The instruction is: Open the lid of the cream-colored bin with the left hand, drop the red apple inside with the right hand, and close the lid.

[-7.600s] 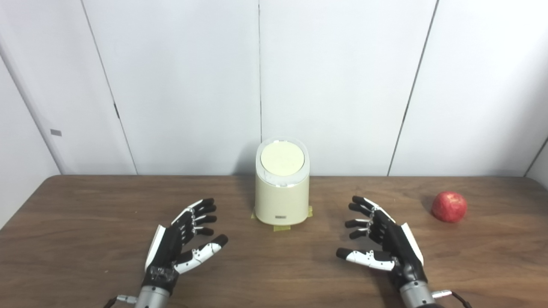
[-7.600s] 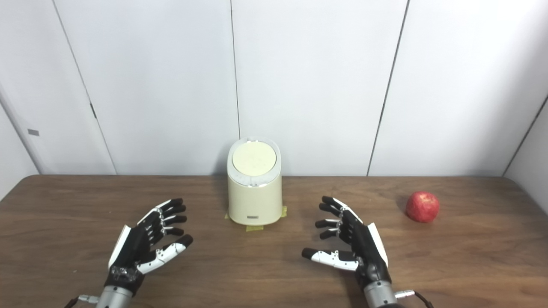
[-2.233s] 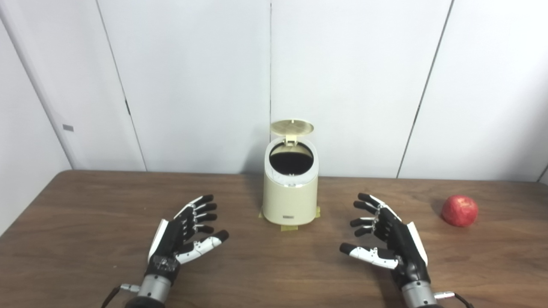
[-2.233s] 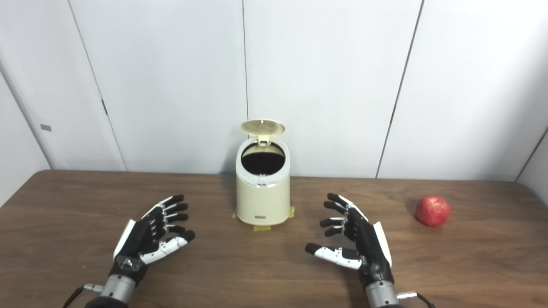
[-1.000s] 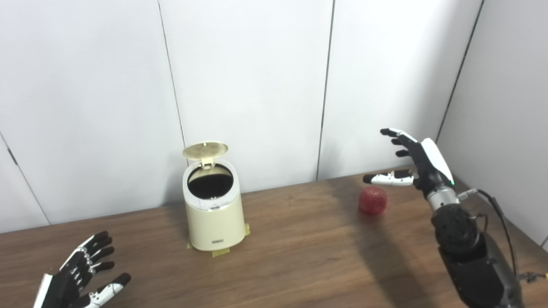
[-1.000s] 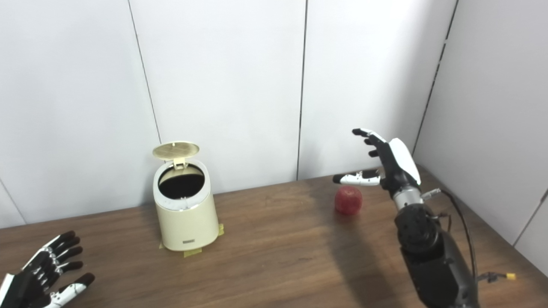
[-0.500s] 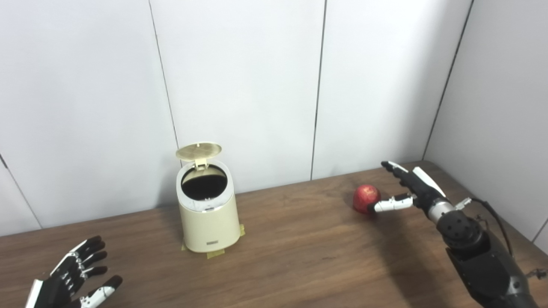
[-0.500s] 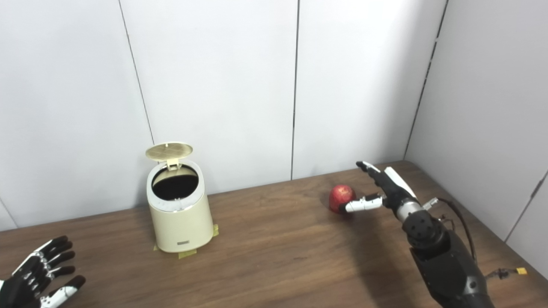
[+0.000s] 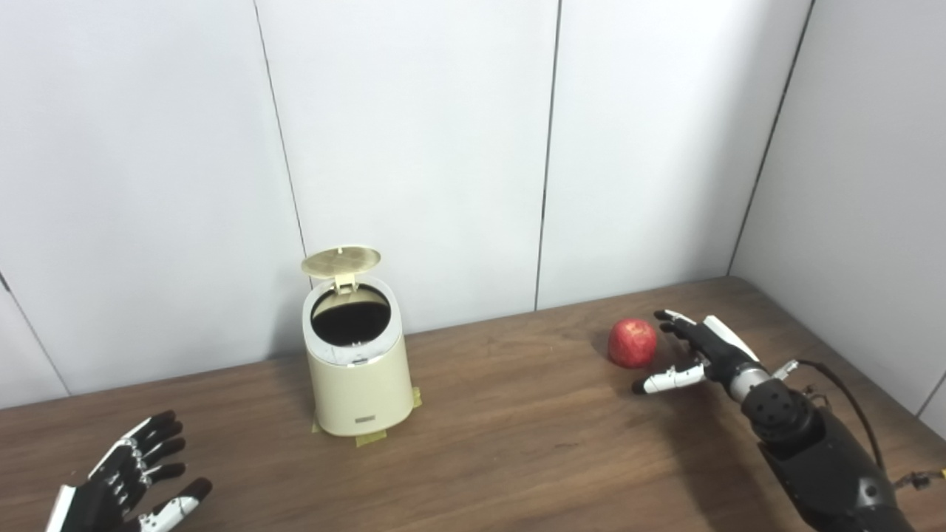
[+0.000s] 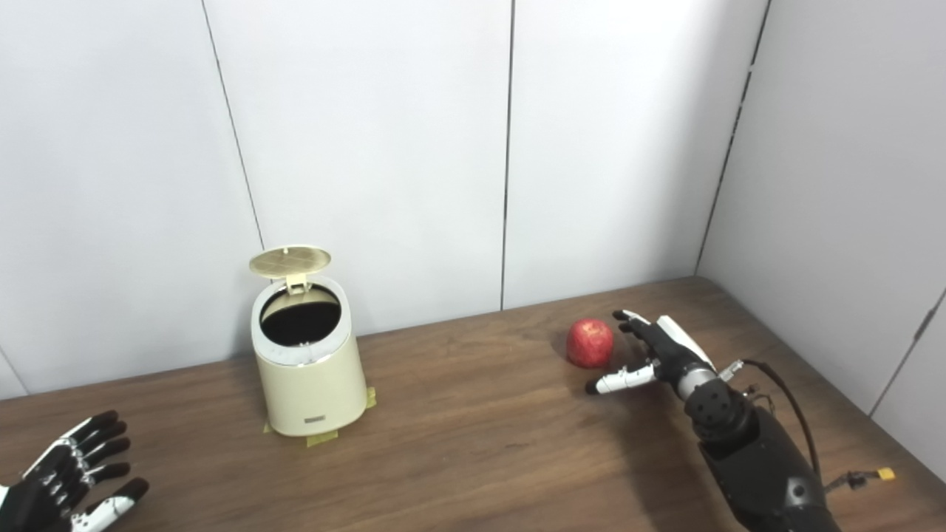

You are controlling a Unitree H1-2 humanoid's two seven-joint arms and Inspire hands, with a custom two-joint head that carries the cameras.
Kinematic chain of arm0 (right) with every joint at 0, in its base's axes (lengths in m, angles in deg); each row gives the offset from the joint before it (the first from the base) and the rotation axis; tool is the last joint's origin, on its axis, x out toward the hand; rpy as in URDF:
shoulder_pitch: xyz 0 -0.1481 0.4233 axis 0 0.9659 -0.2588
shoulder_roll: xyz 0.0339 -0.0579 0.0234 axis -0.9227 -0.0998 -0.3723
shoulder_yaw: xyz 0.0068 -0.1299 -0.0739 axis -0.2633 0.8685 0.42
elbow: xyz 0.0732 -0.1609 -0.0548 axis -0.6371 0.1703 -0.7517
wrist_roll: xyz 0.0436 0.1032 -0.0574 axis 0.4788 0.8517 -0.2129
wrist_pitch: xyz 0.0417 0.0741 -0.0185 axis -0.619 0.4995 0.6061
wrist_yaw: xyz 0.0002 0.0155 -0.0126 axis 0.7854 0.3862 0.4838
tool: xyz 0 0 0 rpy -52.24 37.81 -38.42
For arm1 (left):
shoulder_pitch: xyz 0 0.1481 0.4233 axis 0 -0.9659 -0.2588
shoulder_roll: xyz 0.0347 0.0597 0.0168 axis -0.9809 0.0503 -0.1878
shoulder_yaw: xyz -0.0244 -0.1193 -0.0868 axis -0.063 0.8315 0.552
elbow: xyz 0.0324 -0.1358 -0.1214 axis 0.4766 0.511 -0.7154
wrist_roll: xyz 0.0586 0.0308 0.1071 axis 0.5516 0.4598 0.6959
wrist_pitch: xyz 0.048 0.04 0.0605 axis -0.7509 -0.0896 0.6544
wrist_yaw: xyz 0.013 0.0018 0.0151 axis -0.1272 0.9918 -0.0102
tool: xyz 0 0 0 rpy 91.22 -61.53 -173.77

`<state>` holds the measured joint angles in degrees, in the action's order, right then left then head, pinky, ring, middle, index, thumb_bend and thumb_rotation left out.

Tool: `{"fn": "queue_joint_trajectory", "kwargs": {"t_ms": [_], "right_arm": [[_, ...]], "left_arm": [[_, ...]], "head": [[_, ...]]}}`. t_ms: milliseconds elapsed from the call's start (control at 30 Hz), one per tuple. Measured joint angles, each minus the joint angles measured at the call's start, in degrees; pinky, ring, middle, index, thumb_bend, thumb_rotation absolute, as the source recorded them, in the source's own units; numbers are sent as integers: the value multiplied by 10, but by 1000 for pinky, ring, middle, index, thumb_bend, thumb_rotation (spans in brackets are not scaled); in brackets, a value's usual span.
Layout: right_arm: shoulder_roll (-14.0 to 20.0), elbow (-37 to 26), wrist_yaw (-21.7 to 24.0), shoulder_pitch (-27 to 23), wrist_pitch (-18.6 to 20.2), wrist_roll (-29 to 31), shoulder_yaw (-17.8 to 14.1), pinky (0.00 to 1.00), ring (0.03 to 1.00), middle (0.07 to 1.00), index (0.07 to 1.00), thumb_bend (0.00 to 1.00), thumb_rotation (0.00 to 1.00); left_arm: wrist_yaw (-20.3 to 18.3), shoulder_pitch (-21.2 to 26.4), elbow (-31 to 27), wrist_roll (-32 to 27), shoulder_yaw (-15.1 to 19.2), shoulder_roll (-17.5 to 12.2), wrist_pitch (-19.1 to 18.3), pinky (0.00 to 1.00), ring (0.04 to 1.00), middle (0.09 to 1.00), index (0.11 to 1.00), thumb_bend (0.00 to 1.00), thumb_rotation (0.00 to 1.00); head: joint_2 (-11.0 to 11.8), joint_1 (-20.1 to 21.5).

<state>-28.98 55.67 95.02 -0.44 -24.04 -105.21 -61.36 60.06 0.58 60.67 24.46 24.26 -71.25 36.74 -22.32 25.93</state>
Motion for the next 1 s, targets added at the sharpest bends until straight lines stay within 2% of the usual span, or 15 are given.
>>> {"fn": "queue_joint_trajectory", "kwargs": {"t_ms": [100,333,433,633,800,900,967,1000], "right_arm": [[-2,18,-14,-8,-22,2,0,893,912,896,914,843,180],[-9,33,-20,-18,-27,6,2,903,899,878,913,825,188],[-12,41,-34,-21,-33,5,3,864,870,864,909,824,186],[-13,45,-41,-22,-41,4,7,866,857,843,897,843,207],[-17,44,-50,-22,-43,5,7,813,836,829,892,827,172],[-17,46,-52,-23,-52,5,9,784,782,768,813,799,103],[-16,62,-57,-26,-79,0,18,750,736,715,708,766,92],[-15,77,-67,-32,-93,-8,25,698,701,684,603,646,112]], "left_arm": [[1,-3,-4,2,0,1,0,698,792,819,839,715,123],[1,-3,-4,3,0,1,-2,713,797,824,843,709,128],[1,-3,-5,3,-1,1,-3,703,793,820,838,702,90],[1,-8,-17,3,-3,6,-20,699,792,822,835,682,35],[3,-11,-29,3,-3,11,-30,722,805,828,842,656,3],[4,-14,-40,5,-4,11,-36,739,811,833,851,632,0],[4,-15,-44,5,-4,11,-42,745,813,837,856,615,0],[5,-17,-44,9,-4,11,-44,736,801,833,856,602,10]], "head": [[4,-3],[6,-7],[6,-9],[4,-11],[0,-13],[-2,-15],[-4,-16],[-4,-16]]}}
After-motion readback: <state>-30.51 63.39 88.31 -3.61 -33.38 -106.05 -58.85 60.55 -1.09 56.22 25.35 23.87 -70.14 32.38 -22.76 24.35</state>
